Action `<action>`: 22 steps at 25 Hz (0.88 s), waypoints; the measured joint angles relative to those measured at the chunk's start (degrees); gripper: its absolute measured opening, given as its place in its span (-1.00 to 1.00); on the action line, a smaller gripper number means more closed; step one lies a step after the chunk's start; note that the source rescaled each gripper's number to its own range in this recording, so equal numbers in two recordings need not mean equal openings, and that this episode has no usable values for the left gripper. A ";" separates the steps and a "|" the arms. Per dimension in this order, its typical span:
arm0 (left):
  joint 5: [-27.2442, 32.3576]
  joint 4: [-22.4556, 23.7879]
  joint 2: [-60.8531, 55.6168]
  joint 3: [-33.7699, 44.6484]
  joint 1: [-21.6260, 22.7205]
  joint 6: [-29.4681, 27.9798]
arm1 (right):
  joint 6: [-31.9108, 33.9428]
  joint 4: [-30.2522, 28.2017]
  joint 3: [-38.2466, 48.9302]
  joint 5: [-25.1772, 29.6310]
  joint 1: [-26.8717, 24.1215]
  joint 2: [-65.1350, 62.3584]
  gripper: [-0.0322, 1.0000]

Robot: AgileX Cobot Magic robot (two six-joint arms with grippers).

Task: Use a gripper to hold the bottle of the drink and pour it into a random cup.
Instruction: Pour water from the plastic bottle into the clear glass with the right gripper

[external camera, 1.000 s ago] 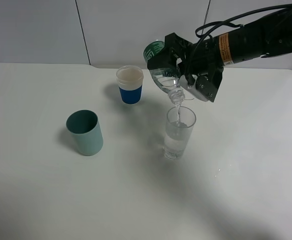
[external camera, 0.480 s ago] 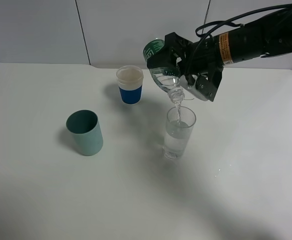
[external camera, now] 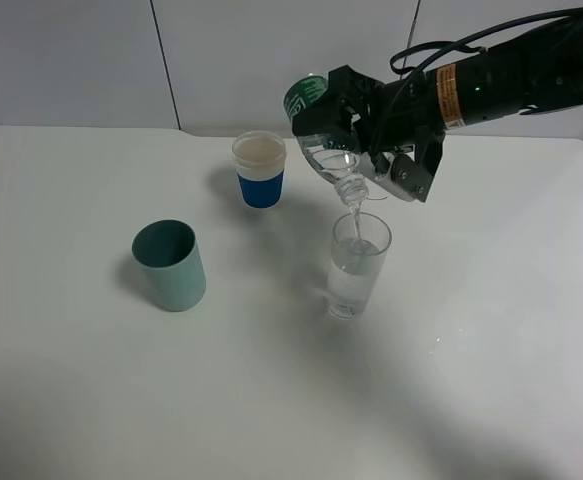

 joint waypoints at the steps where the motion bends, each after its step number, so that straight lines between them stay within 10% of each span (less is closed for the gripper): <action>1: 0.00 0.00 0.00 0.00 0.00 0.00 | -0.54 0.07 0.00 -0.12 0.13 0.00 -0.92; 22: 0.00 0.00 0.00 0.00 0.00 0.00 | -2.71 0.91 0.00 -0.22 0.32 -0.11 -0.92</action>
